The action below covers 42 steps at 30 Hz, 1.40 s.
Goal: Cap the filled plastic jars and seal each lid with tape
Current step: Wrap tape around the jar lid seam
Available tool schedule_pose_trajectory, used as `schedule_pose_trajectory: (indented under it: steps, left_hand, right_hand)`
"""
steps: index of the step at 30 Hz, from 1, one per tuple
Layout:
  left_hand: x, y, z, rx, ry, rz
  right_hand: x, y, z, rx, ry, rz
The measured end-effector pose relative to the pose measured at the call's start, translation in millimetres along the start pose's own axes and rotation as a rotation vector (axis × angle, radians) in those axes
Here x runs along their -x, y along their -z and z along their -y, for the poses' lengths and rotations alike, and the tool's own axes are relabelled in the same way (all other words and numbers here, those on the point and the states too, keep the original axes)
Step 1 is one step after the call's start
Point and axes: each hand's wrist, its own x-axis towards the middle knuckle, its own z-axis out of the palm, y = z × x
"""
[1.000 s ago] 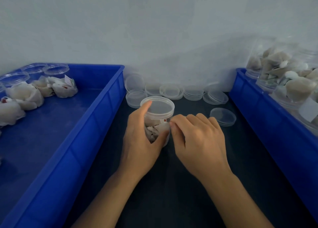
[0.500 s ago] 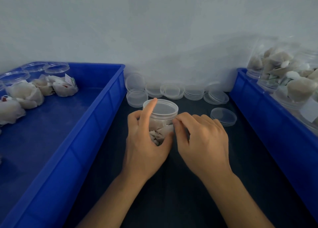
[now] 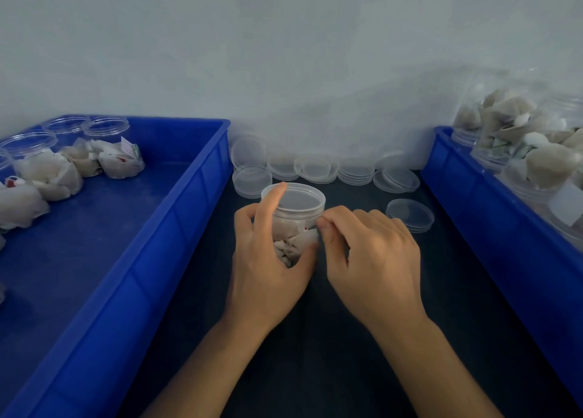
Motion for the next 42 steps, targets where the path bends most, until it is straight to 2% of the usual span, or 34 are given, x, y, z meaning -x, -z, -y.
schedule_pose_trajectory:
  steps: [15, 42]
  left_hand:
    - [-0.3, 2.4, -6.5, 0.059, 0.003, 0.033]
    - [-3.4, 4.7, -7.0, 0.019, 0.004, 0.036]
  right_hand:
    - [0.4, 0.1, -1.5, 0.023, -0.026, 0.001]
    - [3.5, -4.4, -1.8, 0.002, -0.017, -0.031]
